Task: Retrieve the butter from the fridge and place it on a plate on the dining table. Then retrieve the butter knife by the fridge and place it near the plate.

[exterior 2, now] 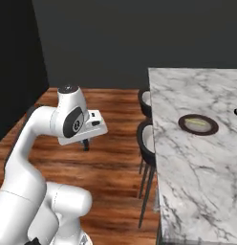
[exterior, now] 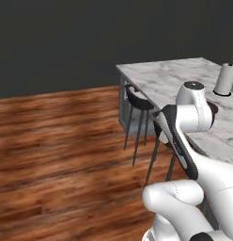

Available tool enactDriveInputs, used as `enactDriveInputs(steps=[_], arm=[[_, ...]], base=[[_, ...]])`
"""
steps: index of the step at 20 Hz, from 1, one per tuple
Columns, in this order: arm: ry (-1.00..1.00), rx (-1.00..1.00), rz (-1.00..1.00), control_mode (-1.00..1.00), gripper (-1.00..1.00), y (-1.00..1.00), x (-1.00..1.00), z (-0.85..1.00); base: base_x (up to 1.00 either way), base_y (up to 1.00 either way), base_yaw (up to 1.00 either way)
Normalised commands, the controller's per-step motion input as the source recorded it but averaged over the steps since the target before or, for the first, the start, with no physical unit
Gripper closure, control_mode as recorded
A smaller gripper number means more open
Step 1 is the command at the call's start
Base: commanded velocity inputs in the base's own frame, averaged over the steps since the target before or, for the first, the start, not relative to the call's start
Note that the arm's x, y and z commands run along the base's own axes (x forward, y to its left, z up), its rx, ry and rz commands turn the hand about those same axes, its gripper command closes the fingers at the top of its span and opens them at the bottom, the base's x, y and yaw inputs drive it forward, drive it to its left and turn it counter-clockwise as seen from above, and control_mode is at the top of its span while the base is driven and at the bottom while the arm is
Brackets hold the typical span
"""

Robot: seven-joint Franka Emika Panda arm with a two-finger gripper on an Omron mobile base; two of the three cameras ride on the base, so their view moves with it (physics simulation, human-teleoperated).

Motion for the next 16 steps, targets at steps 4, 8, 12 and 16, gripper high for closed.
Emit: enactDriveInputs(steps=[4, 8, 12, 16], arm=[[0.00, 0.00, 0.00, 1.00, 1.00, 0.00, 0.00, 0.00], [0.00, 0.00, 0.00, 1.00, 1.00, 0.00, 0.00, 0.00], [0.00, 0.00, 0.00, 1.00, 1.00, 0.00, 0.00, 0.00], [0.00, 0.00, 0.00, 1.00, 1.00, 0.00, 0.00, 0.00]], base=[[0.14, 0.26, -0.64], [0.00, 0.58, -0.64], [0.00, 0.89, -0.61], [0.03, 0.99, -0.59]])
